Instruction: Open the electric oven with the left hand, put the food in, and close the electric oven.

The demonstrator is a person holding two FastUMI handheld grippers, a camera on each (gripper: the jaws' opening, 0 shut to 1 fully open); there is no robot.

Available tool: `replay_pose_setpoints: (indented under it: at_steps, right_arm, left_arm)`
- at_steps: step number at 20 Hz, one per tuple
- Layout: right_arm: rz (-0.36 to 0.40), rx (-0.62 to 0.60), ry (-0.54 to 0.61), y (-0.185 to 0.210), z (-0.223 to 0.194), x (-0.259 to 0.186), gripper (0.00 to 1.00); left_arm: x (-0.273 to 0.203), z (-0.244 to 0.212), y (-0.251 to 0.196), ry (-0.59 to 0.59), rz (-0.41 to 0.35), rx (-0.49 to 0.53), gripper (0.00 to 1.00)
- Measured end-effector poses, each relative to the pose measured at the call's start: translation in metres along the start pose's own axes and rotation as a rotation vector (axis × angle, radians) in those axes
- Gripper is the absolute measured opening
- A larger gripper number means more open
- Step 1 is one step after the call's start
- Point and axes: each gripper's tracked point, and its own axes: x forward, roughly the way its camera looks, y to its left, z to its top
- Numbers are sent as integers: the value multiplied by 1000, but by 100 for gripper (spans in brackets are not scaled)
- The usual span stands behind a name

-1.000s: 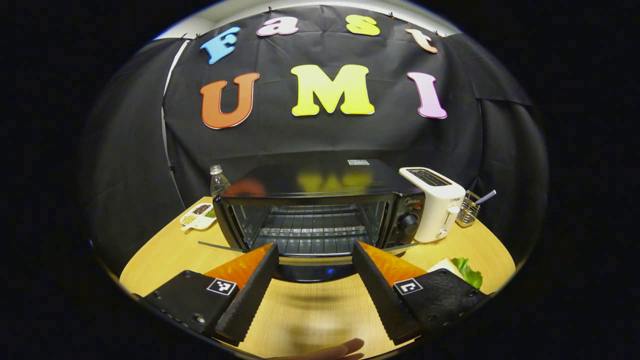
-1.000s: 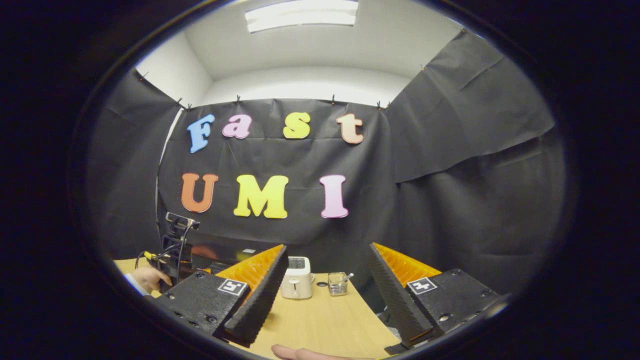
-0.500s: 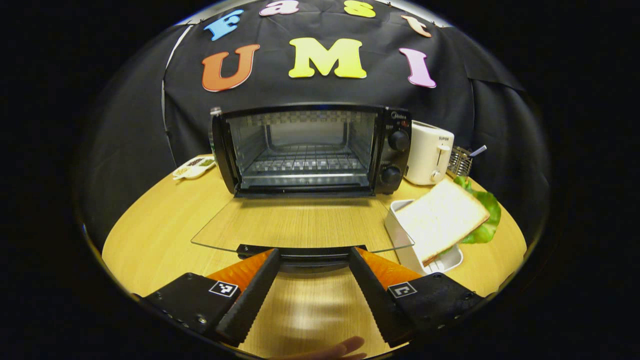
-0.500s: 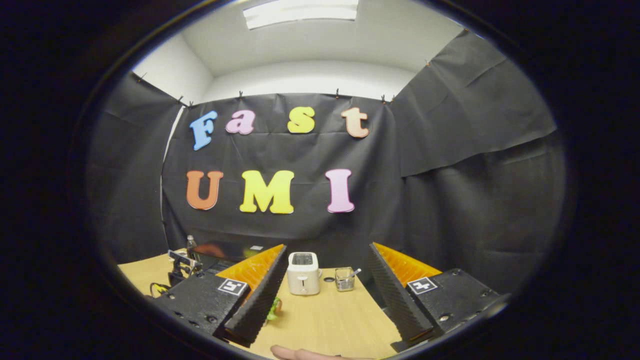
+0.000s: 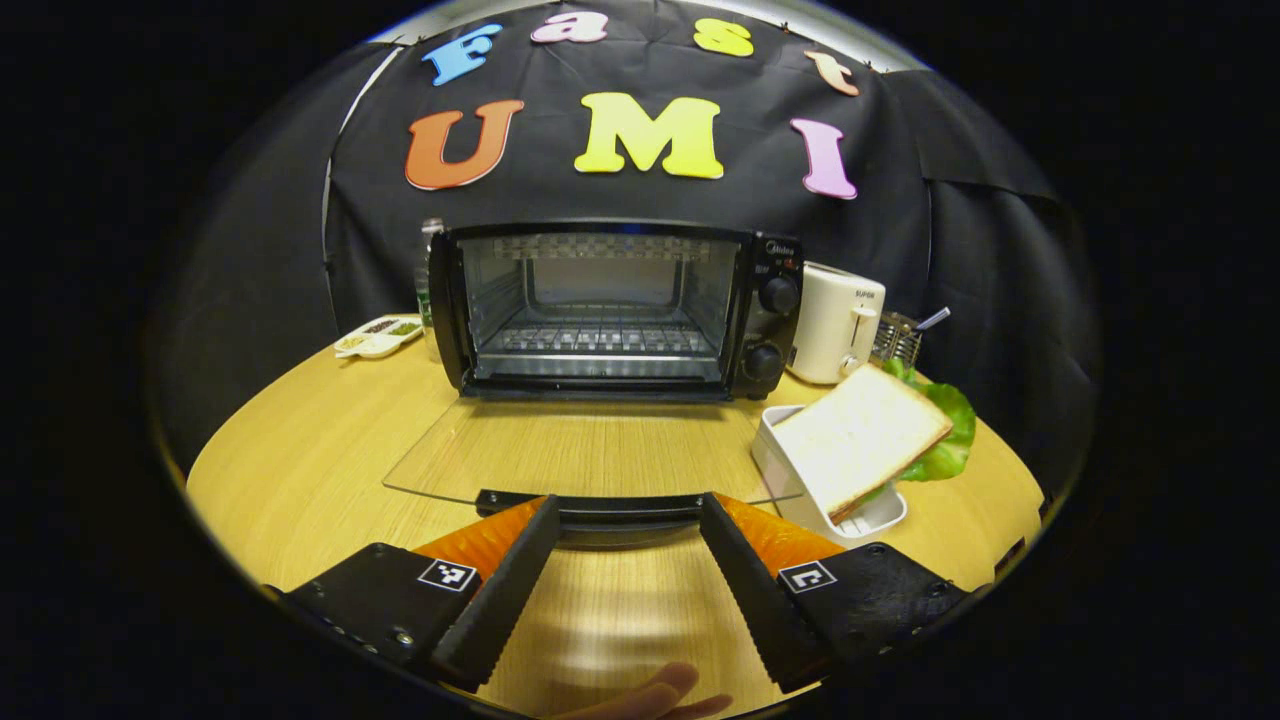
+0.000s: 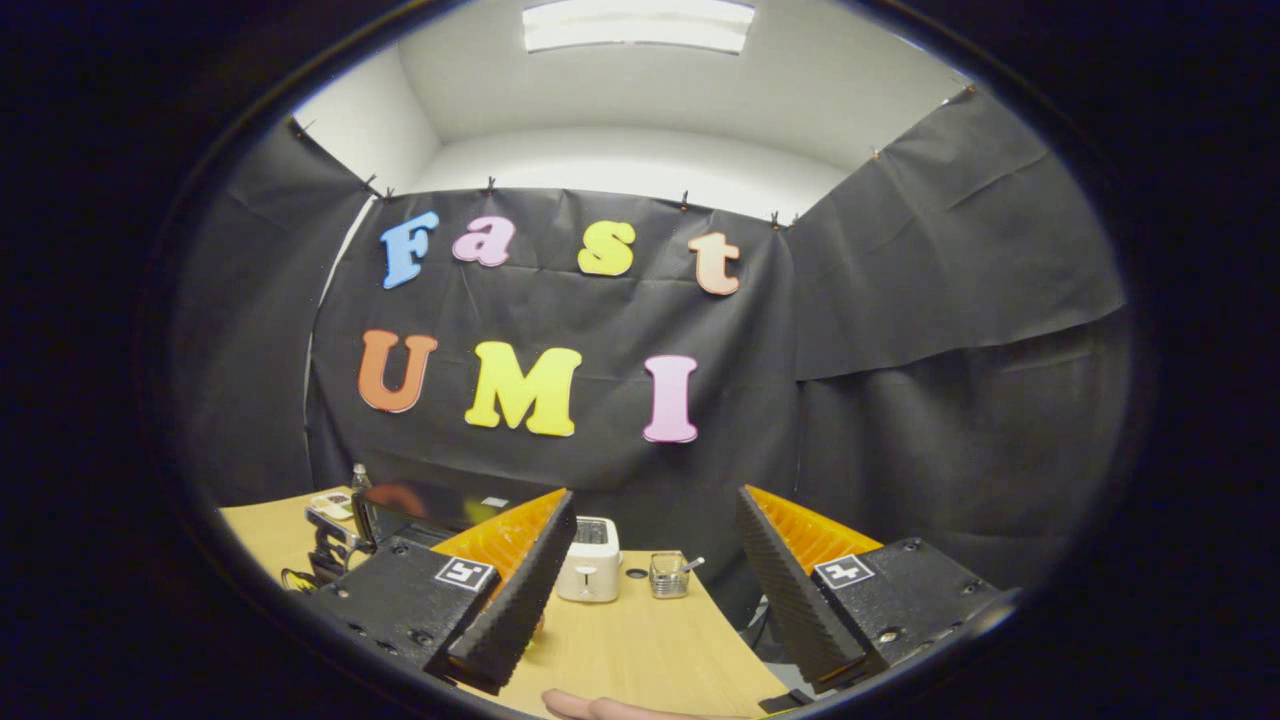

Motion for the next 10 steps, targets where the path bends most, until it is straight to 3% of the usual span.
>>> replay_pose_setpoints:
  at_steps: [1, 2, 3, 4, 5, 10]
  right_arm:
    - [6, 8, 11, 2, 0, 6, 100]
    - [18, 18, 26, 5, -1, 12, 92]
    - [29, 28, 46, 8, -3, 21, 100]
    - [37, 39, 67, 9, -6, 29, 92]
    - [44, 47, 90, 9, -11, 39, 100]
    - [130, 102, 270, 26, -56, 86, 100]
  left_arm:
    - [-12, 10, 1, -31, -7, -1, 94]
    - [-25, 25, 3, -73, 1, 1, 94]
    - [-38, 41, 6, -113, 10, 8, 94]
    - [-53, 58, 7, -151, 13, 14, 93]
    - [-68, 74, 6, -181, 14, 13, 93]
    - [-134, 152, 18, -350, 50, 20, 93]
